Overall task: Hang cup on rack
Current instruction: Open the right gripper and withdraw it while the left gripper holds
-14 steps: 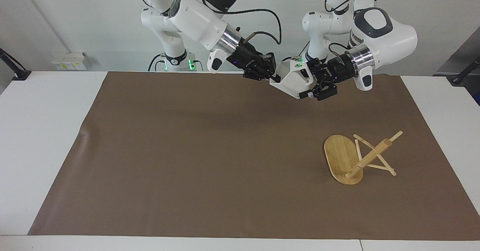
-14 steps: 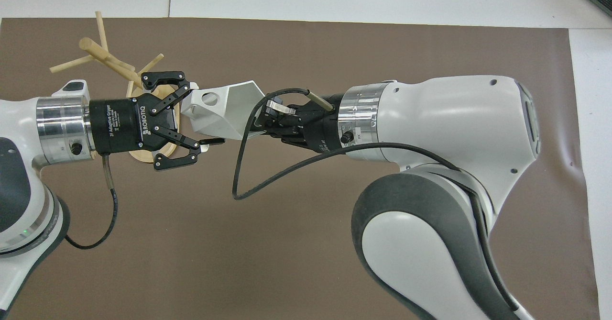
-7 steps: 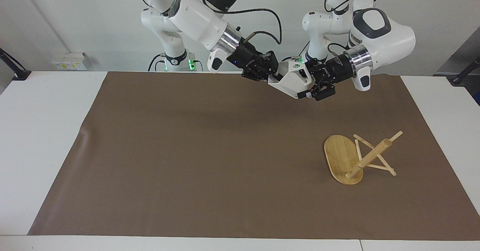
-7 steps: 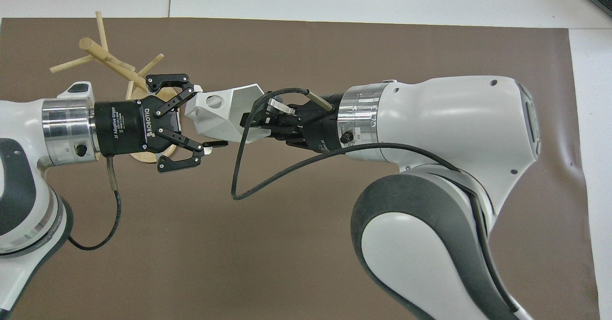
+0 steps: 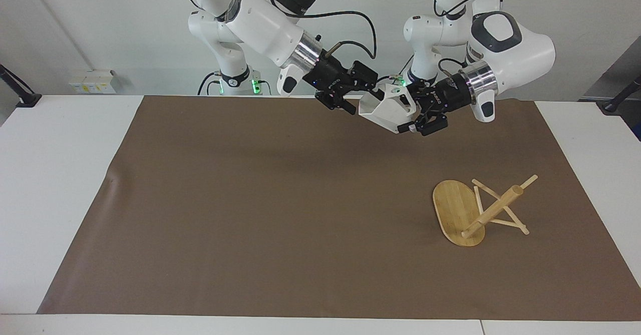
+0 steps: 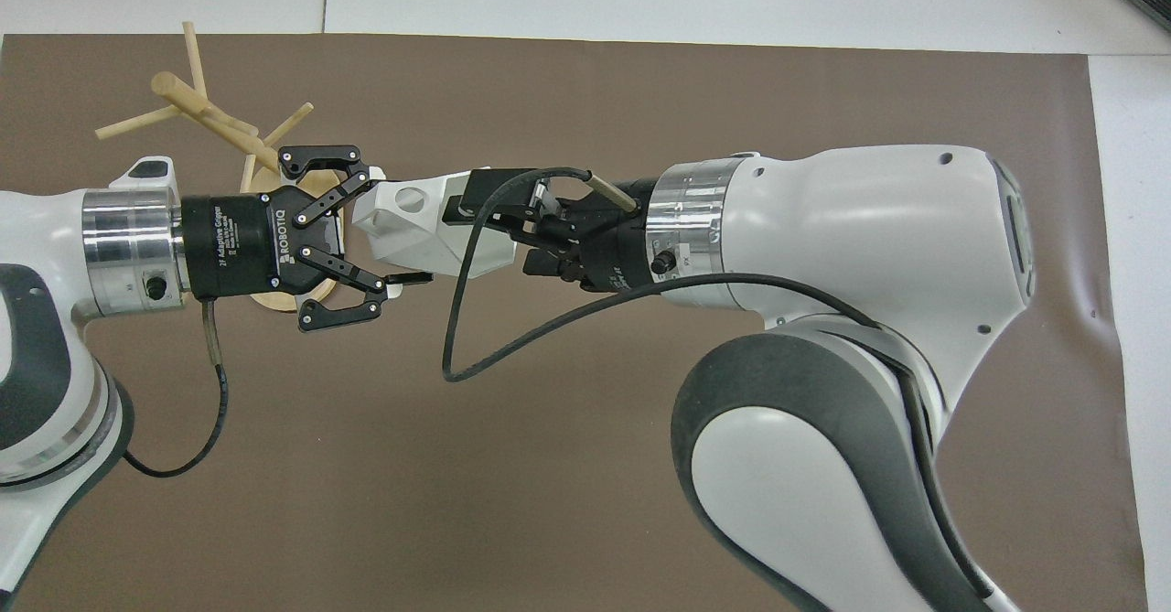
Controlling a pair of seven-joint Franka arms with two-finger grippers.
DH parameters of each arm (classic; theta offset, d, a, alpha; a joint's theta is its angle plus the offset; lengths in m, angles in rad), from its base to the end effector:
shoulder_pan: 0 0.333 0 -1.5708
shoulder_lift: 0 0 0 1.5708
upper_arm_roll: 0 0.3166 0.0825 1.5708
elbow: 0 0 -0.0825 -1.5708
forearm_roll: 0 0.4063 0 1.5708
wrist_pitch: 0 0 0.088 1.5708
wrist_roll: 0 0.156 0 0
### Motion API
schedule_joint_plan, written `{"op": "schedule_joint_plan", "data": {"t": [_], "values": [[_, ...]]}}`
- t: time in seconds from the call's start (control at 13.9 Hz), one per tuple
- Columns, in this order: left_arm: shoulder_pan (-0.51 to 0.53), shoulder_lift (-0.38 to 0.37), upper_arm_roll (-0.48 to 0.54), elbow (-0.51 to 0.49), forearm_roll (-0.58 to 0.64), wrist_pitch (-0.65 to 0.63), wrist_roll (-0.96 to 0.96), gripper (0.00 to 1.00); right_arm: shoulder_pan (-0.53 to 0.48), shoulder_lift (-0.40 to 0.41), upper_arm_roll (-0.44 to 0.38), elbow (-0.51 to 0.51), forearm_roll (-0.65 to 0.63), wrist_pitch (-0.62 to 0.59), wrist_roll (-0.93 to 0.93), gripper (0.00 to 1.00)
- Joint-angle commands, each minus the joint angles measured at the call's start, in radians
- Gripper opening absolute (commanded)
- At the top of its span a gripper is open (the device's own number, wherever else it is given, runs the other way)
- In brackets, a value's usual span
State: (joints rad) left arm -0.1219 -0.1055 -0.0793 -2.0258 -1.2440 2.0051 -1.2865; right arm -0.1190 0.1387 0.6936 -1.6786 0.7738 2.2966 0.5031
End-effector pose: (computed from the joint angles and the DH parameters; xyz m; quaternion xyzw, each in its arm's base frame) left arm 0.5522 -0.2149 0.5126 0.5822 0.6111 -0.3363 0.4177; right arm 0.5672 0.3882 0.5589 -0.8858 0.1517 -0.0025 0.4386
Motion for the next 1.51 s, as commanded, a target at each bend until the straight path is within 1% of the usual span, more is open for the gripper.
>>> {"op": "schedule_joint_plan", "data": {"t": [0.0,0.36,0.58,0.65,0.72,0.79,0.86,0.94,1.08,1.3,1.44], "values": [[0.008,-0.007,0.004,-0.01,0.035,-0.019,-0.014,0.0,-0.004,-0.001,0.011,-0.001,0.015,0.018,-0.001,1.0],[0.057,-0.008,0.004,-0.01,0.109,-0.057,-0.03,0.0,-0.004,-0.002,0.011,-0.001,0.001,0.02,-0.005,1.0],[0.068,-0.022,0.006,-0.045,0.139,-0.051,-0.034,0.0,-0.005,-0.002,0.011,-0.001,-0.074,0.017,-0.038,1.0],[0.068,-0.025,0.006,-0.053,0.174,-0.045,-0.051,0.0,-0.005,-0.002,0.009,-0.001,-0.085,0.017,-0.054,1.0],[0.068,-0.025,0.006,-0.054,0.21,-0.034,-0.107,0.0,-0.007,-0.002,0.009,-0.001,-0.096,0.017,-0.069,1.0],[0.068,-0.025,0.006,-0.062,0.242,-0.002,-0.172,0.0,-0.007,-0.002,0.004,-0.003,-0.111,0.017,-0.087,1.0],[0.068,-0.025,0.006,-0.066,0.251,0.03,-0.195,0.0,-0.008,-0.002,0.001,-0.003,-0.12,0.014,-0.1,1.0],[0.068,-0.026,0.006,-0.083,0.252,0.059,-0.212,0.0,-0.008,-0.001,-0.003,-0.003,-0.129,0.012,-0.11,1.0],[0.067,-0.028,0.004,-0.094,0.252,0.14,-0.33,0.0,-0.011,-0.001,-0.011,-0.003,-0.168,0.009,-0.135,1.0],[0.048,-0.028,0.003,-0.146,0.253,0.346,-0.39,0.0,-0.016,0.001,-0.025,-0.004,-0.284,0.007,-0.144,1.0],[0.045,-0.03,0.001,-0.178,0.252,0.437,-0.396,0.0,-0.024,0.002,-0.026,-0.006,-0.378,0.006,-0.181,1.0]]}}
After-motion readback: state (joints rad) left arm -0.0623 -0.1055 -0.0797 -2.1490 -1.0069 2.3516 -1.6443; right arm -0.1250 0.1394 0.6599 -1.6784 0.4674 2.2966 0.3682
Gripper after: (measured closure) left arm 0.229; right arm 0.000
